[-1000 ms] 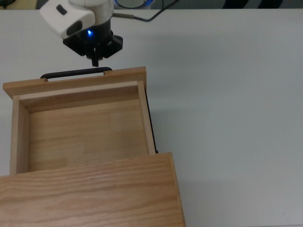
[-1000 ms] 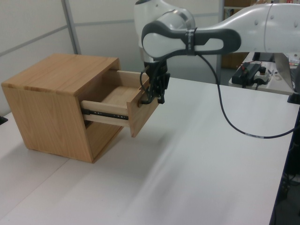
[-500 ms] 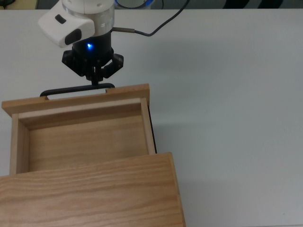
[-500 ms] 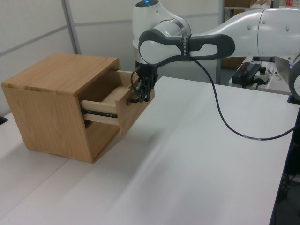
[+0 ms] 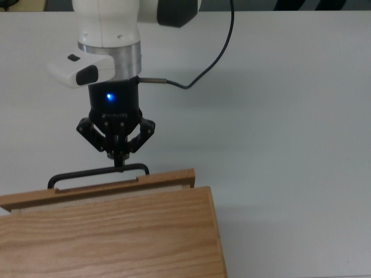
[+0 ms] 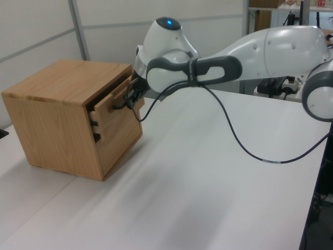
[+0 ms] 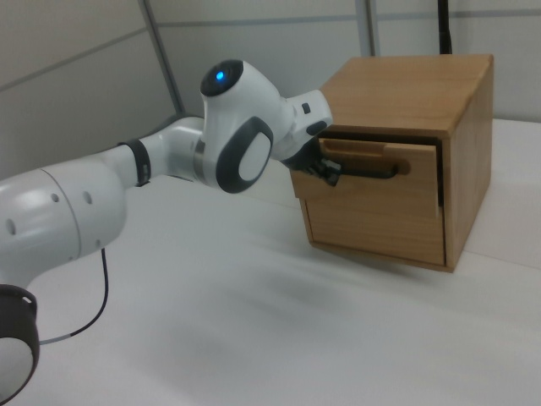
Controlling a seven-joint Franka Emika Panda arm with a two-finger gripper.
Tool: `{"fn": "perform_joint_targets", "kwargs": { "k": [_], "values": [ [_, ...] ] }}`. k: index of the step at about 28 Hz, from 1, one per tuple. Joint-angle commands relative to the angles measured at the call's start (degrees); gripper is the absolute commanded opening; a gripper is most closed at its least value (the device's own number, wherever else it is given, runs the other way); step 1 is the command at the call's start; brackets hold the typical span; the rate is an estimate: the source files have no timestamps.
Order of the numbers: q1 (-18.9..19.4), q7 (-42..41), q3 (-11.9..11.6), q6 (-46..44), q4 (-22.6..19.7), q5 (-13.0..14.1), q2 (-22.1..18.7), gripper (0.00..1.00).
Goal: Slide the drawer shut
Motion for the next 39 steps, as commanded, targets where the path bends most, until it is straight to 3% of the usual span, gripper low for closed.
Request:
{"fn": "perform_joint_targets", "kwargs": {
  "k": [1,5,13,25,39],
  "values": [
    [0.06,0.43,-0.07,13.12,-1.61,2.49,1.12,0.00],
    [0.24,0.61,-0.07,22.45,-3.54,2.76,1.56,0.00],
    [0.15,0.52,-0.07,18.18,-3.29,2.76,0.86,0.00],
    [0.41,0.26,-0.07,-14.42,-2.05,1.18,-8.80,0.00],
    [0.15,0.08,-0.16,-49.93,0.32,1.44,-19.35,0.00]
  ]
}}
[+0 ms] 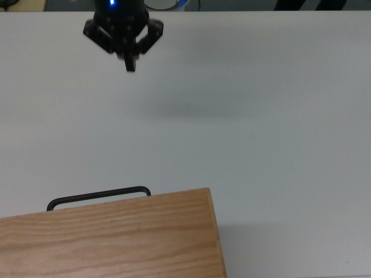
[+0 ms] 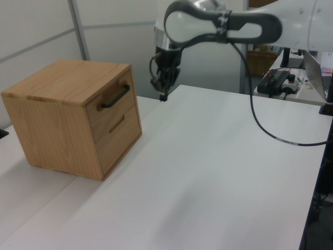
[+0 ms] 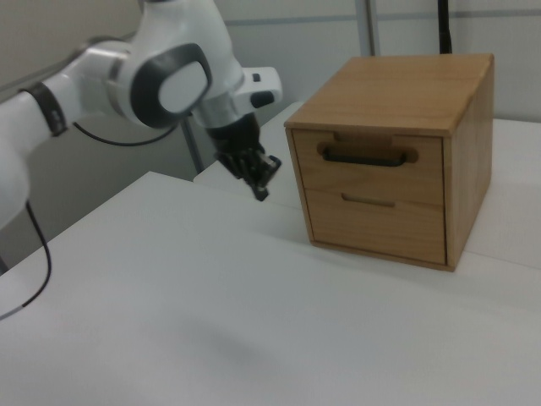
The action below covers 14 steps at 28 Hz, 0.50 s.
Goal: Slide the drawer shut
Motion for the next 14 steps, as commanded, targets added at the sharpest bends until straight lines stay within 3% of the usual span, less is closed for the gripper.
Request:
{"fn": "perform_joint_targets", "kwargs": {
  "k": [1,6,7,8,9,10,14],
  "values": [
    [0.03,0.03,-0.13,-10.19,0.25,-0.20,-3.74,0.00],
    [0.12,0.47,-0.48,-13.90,0.52,-0.47,-4.27,0.05],
    [0.03,0.39,-0.65,-13.90,0.52,-0.55,-4.27,0.19],
    [0.03,0.38,-0.74,-13.82,0.52,-0.64,-4.27,0.42],
    [-0.06,0.47,-0.74,-13.81,0.52,-0.64,-4.27,0.78],
    [-0.06,0.47,-0.83,-13.81,0.61,-0.82,-4.27,1.00],
    [-0.14,0.56,-0.83,-13.82,0.78,-3.19,-4.27,1.00]
  ]
}}
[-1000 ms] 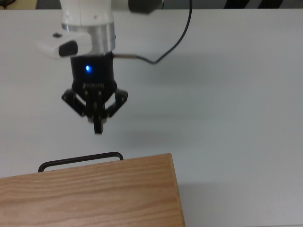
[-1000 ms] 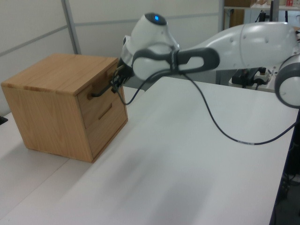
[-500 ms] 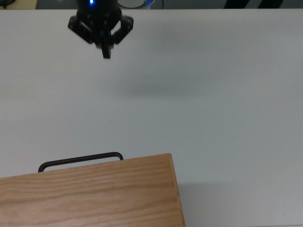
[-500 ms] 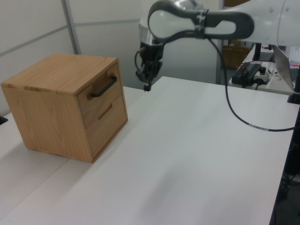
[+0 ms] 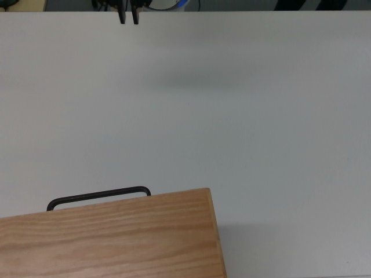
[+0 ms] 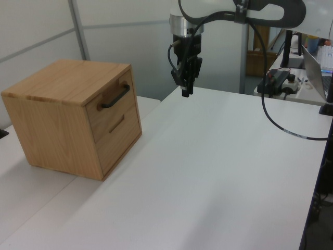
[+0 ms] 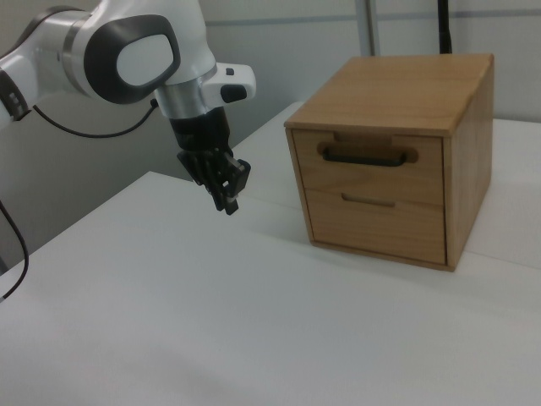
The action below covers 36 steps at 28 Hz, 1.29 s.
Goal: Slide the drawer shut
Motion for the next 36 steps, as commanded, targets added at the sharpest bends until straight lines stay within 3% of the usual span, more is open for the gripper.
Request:
{"fn": "perform_joint_targets", "kwargs": {
  "k": [1,36],
  "values": [
    [0.04,0.56,-0.30,-0.90,0.19,-2.42,-0.05,1.00],
    [0.65,1.61,0.84,-1.34,0.10,-2.51,-0.05,1.00]
  ]
}}
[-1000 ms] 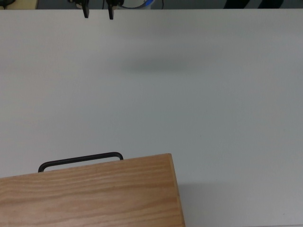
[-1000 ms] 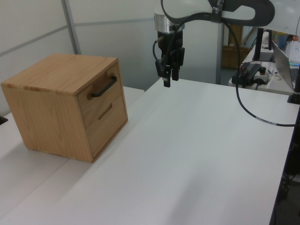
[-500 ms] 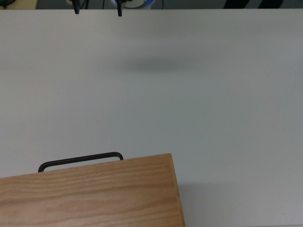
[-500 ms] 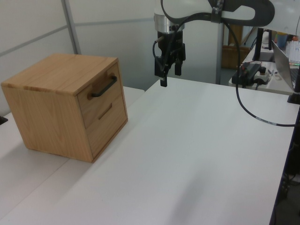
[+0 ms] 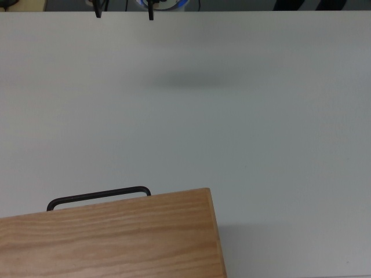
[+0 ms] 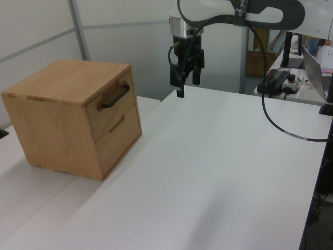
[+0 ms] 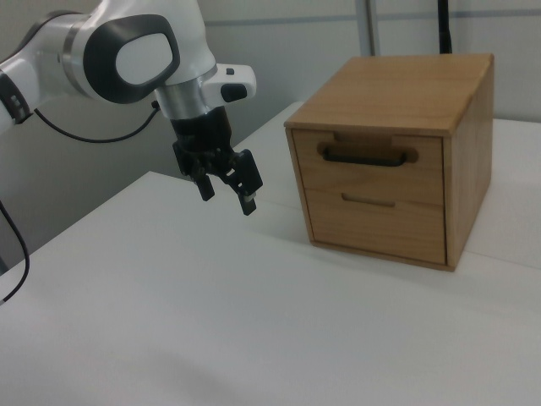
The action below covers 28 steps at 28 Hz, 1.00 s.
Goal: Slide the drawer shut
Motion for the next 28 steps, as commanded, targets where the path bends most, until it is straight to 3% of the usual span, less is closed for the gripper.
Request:
{"fn": "perform_joint_targets", "kwargs": {
  "k": [1,10,28],
  "values": [
    [0.51,1.88,0.44,-1.42,0.12,-0.74,-0.16,1.00],
    [0.51,5.65,0.53,-2.57,0.12,-0.65,-0.16,1.00],
    [-0.02,2.41,0.01,-1.78,-0.06,-0.74,0.80,1.00]
  ]
}}
